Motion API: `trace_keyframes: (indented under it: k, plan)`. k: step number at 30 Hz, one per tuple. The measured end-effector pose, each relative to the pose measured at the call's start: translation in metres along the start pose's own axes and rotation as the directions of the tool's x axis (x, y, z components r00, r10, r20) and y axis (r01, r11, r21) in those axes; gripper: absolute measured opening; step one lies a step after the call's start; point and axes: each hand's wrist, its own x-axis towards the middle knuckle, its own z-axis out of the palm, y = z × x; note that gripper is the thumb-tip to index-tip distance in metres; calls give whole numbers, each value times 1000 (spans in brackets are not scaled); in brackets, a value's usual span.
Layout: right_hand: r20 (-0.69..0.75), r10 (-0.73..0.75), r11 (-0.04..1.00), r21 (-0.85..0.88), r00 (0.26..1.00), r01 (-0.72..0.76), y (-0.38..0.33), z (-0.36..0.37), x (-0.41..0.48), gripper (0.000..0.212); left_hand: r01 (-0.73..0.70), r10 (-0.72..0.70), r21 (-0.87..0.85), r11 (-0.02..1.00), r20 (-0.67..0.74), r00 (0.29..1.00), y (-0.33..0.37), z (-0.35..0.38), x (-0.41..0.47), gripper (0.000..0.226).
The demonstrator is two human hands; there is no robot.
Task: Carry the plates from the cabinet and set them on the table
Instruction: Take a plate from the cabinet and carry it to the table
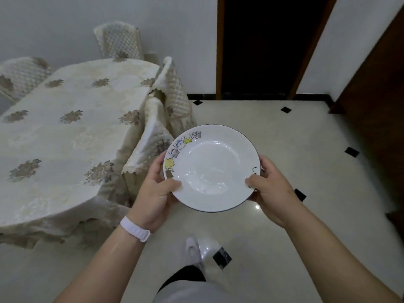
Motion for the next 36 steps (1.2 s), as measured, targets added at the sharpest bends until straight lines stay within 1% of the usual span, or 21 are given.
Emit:
trace_keyframes:
  k: [5, 9, 13, 17, 20, 23, 29, 33, 36]
  plan:
    - [-97, 4, 1000, -8, 995, -4, -12, -23, 53, 62, 47, -45, -29, 998, 75, 996, -9, 15, 80, 77]
    - [-137, 5, 999, -33, 991, -10, -26, -31, 118, 61, 85, -82, -23, 996, 129, 988, -6, 18, 156, 80]
    - [-139, 10, 998, -57, 990, -19, -47, -29, 198, 59, 110, -102, -46, 993, 137, 985, 9, 15, 238, 80]
    - [-134, -13, 998, -58, 991, 5, -68, -23, 265, 59, 86, -77, -64, 994, 136, 988, 29, 9, 306, 80]
    - [-133, -25, 998, -62, 991, 17, -82, -19, 304, 60, 83, -74, -53, 995, 155, 985, 42, 8, 348, 78]
    - [-136, -32, 998, -54, 990, 25, -95, -24, 335, 61, 64, -50, -80, 995, 170, 984, 46, 10, 382, 78]
    - [-146, -15, 999, -39, 989, 9, -107, -58, 401, 62, 81, -74, -41, 996, 144, 987, 40, 37, 448, 78]
    - [-135, 9, 1000, -29, 991, -13, -114, -98, 455, 62, 86, -83, -12, 996, 146, 986, 31, 64, 500, 78]
    - [-111, 16, 1000, -22, 994, -19, -128, -132, 500, 59, 78, -77, -4, 997, 106, 991, 26, 96, 541, 76]
